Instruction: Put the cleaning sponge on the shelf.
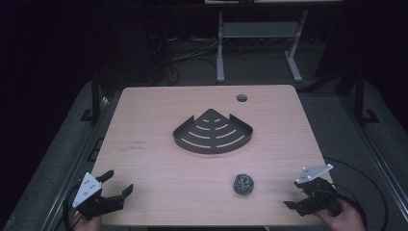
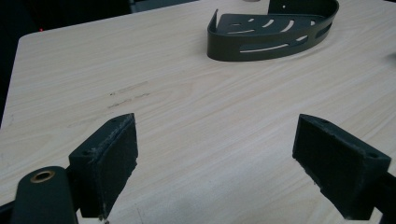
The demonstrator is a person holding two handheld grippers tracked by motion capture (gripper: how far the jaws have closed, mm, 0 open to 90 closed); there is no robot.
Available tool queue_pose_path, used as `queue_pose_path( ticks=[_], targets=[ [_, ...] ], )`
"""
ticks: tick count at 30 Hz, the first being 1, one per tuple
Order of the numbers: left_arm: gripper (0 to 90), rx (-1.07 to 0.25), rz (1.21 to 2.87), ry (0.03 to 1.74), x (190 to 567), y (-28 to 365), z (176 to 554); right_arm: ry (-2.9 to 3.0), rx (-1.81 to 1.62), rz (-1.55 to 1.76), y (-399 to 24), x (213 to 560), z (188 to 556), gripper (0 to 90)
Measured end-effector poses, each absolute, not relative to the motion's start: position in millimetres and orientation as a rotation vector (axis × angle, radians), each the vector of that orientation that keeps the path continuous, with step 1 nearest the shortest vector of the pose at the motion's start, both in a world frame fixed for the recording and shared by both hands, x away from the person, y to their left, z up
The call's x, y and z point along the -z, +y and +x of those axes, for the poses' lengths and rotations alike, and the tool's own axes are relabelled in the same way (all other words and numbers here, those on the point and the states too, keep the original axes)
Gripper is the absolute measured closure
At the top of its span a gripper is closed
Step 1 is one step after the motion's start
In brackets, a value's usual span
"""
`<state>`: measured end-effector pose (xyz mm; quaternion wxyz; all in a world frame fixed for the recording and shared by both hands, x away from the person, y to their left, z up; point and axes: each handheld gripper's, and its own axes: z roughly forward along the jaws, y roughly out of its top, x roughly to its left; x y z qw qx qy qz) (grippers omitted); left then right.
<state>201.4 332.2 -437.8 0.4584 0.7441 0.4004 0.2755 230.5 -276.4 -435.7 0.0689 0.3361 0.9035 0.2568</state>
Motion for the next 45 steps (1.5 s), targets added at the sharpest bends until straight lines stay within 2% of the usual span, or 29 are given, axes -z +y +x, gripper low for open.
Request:
queue_pose_path(
  ticks=[45],
  targets=[
    [13.3, -0.676, 1.844, 0.981, 440, 331, 203, 2.79, -0.819, 0.868, -236, 432, 238, 18.5]
  ],
)
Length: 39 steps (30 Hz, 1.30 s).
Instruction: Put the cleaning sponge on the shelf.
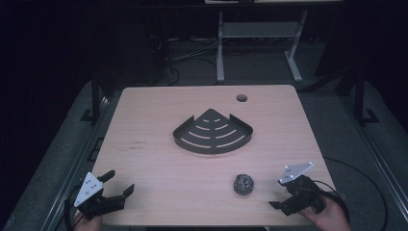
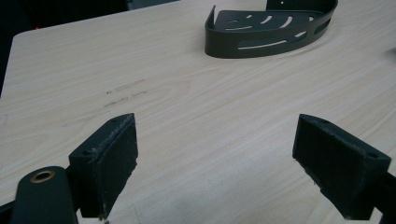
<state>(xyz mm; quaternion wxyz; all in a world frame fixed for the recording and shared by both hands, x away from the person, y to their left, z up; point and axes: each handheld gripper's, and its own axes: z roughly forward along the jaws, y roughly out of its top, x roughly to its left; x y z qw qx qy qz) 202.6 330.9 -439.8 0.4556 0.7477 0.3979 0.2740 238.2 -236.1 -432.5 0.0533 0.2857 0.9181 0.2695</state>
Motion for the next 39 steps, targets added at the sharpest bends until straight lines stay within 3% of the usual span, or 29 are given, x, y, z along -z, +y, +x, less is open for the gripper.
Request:
queue_pose_path(
  ticks=[39],
  targets=[
    [13.3, -0.683, 1.834, 0.984, 438, 332, 202, 2.949, -0.771, 0.619, -184, 425, 273, 18.0]
  ],
)
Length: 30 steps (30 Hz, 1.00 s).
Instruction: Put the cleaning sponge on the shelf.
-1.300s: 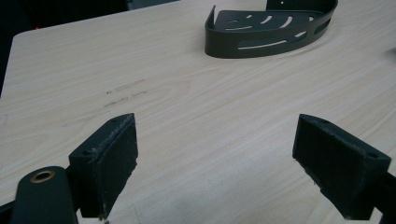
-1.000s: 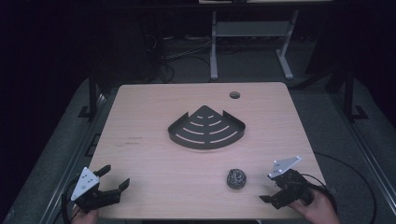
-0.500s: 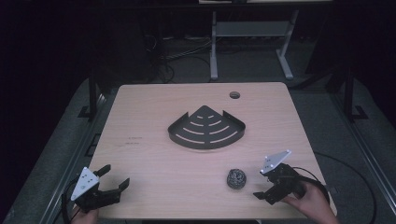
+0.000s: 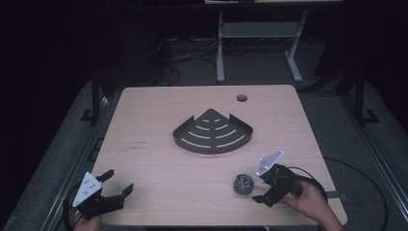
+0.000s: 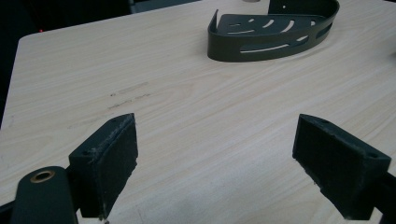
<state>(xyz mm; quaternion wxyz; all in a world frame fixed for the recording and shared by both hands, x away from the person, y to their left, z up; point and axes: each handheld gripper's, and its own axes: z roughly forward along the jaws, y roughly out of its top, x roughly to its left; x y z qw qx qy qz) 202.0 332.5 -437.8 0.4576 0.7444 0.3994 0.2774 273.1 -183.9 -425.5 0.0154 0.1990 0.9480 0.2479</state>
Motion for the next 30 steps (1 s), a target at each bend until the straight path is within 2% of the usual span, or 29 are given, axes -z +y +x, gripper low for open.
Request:
queue_pose_path(
  ticks=[30],
  targets=[
    [13.3, -0.678, 1.839, 0.977, 438, 329, 203, 3.049, -0.716, 0.532, -150, 433, 301, 19.3]
  ],
)
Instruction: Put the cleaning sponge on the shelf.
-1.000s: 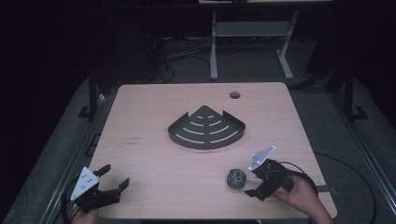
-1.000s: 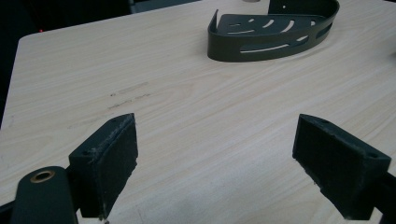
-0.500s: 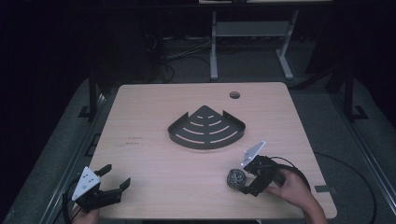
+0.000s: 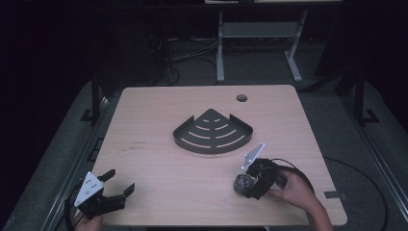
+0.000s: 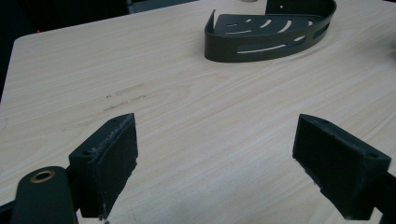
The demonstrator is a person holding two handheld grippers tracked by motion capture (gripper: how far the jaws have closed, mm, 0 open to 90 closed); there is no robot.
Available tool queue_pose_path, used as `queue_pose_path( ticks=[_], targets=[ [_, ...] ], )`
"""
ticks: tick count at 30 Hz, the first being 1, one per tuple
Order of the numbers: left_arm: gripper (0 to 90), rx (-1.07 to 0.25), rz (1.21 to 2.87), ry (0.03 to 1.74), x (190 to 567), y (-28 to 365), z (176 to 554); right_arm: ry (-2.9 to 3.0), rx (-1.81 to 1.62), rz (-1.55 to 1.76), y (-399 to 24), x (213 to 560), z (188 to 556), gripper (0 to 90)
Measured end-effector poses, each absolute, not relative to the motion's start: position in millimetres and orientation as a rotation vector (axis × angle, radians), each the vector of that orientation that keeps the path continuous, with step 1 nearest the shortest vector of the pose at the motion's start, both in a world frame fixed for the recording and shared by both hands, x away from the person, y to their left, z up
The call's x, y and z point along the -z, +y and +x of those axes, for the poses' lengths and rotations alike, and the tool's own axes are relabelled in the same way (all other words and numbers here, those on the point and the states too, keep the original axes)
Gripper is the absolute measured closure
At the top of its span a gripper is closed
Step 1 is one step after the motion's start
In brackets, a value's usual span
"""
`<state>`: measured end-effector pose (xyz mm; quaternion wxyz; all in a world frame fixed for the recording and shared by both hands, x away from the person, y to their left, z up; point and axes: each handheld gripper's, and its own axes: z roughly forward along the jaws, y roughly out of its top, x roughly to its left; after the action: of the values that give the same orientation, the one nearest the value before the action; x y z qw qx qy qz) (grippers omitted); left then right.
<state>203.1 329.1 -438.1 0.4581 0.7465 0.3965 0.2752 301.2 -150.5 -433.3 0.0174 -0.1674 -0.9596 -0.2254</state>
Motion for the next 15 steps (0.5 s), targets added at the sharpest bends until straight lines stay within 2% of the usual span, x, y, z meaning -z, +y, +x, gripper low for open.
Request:
queue_pose_path(
  ticks=[7, 15],
  targets=[
    [13.3, -0.677, 1.836, 0.978, 438.0, 329.3, 203.1, -2.987, 0.67, -0.516, -146.3, 436.9, 304.5, 20.5],
    [13.3, -0.678, 1.833, 0.979, 437.6, 329.4, 202.9, -2.997, 0.635, -0.496, -141.5, 440.1, 307.2, 25.8]
  ],
)
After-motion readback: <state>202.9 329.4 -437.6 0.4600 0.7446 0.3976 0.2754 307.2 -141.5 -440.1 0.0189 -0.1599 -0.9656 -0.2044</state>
